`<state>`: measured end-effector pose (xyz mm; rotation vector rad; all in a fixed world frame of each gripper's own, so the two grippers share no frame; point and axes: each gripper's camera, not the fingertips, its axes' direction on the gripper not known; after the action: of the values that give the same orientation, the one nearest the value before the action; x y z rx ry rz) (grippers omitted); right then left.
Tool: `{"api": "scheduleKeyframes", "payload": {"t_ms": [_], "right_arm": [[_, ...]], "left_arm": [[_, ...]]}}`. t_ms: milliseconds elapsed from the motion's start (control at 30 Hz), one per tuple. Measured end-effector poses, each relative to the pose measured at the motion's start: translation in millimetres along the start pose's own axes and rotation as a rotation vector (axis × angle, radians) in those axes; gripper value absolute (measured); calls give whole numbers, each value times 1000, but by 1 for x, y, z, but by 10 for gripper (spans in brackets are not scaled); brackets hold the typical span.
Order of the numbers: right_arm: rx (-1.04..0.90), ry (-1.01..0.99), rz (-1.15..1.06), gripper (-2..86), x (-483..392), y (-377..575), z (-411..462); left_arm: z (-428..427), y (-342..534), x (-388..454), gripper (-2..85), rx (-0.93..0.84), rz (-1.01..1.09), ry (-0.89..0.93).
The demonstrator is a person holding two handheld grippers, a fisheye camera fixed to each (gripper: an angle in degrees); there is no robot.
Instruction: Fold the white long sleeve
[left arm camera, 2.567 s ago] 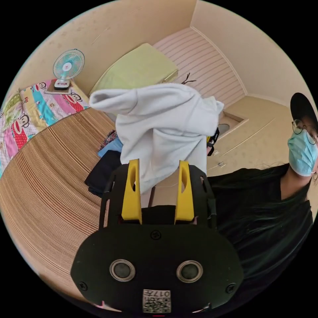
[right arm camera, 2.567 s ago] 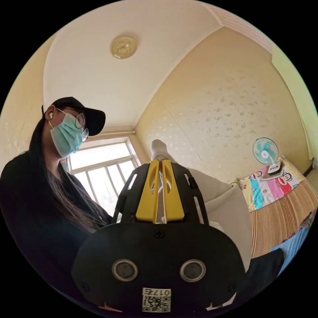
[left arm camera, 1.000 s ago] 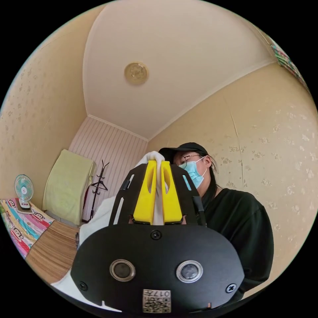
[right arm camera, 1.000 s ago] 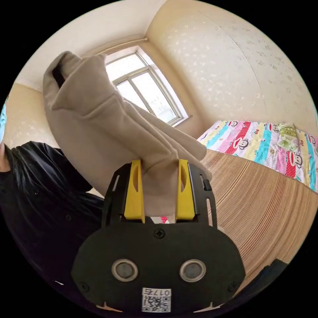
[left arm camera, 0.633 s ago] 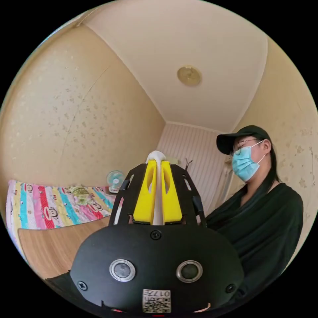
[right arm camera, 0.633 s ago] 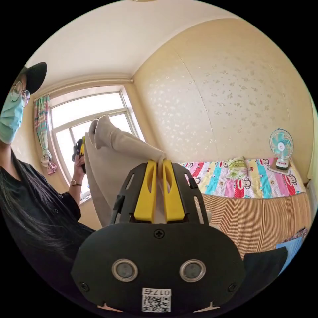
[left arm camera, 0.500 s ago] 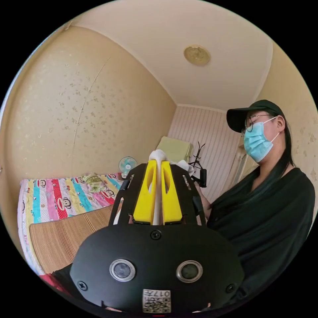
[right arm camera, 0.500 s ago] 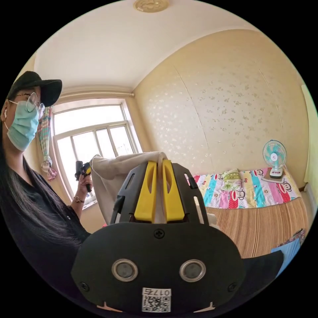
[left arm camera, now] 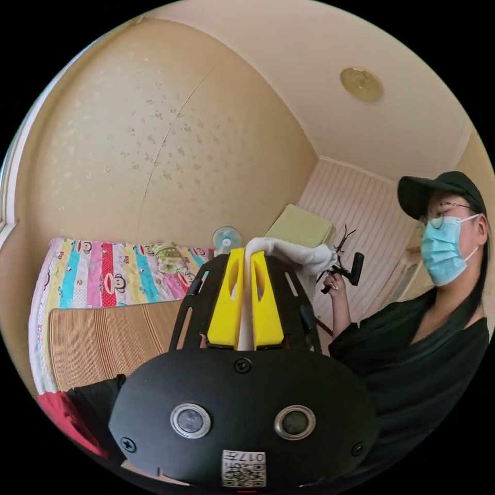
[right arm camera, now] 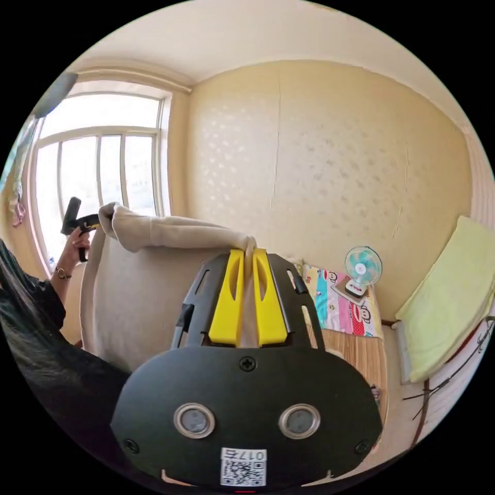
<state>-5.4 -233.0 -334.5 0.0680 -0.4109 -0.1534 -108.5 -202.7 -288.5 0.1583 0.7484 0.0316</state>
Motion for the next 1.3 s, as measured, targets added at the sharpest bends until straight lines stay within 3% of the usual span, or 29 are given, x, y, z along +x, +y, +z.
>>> {"api": "scheduleKeyframes", "payload": {"t_ms": [100,200,267,367,600,667,767,833,933,1000,1100,1167,1233,1300], "right_arm": [[-223,-7,94,44,63,-13,187],[-410,-20,243,45,93,12,318],[-509,-93,307,47,93,41,365],[-713,-196,288,38,70,108,423],[-1314,-311,104,16,16,299,467],[-1208,-343,97,14,23,299,435],[-1327,-406,245,17,57,291,411],[-1223,-377,439,28,103,268,384],[-1060,-302,975,79,202,259,348],[-833,-368,1485,115,264,290,331],[-621,-336,1947,121,298,338,331],[-613,-270,2060,78,307,344,338],[-606,-271,2008,43,316,309,346],[-641,-431,1614,30,327,207,354]], "left_arm": [[115,-24,-112,21,-169,-116,-97],[194,3,-218,51,-235,-421,-149],[223,35,-249,52,-218,-514,-118],[278,103,-267,51,-342,-638,-159],[410,292,-238,35,-1033,-635,-179],[414,337,-223,10,-1244,-625,-258],[380,349,-203,-4,-1223,-693,-263],[354,341,-194,-8,-1186,-752,-210],[316,322,-190,-9,-1125,-789,-205],[294,311,-194,-9,-1098,-837,-223],[264,292,-203,-9,-1043,-886,-248],[251,280,-209,-9,-1022,-902,-273],[238,263,-213,-9,-994,-923,-285],[230,249,-213,-9,-971,-926,-287]]}}
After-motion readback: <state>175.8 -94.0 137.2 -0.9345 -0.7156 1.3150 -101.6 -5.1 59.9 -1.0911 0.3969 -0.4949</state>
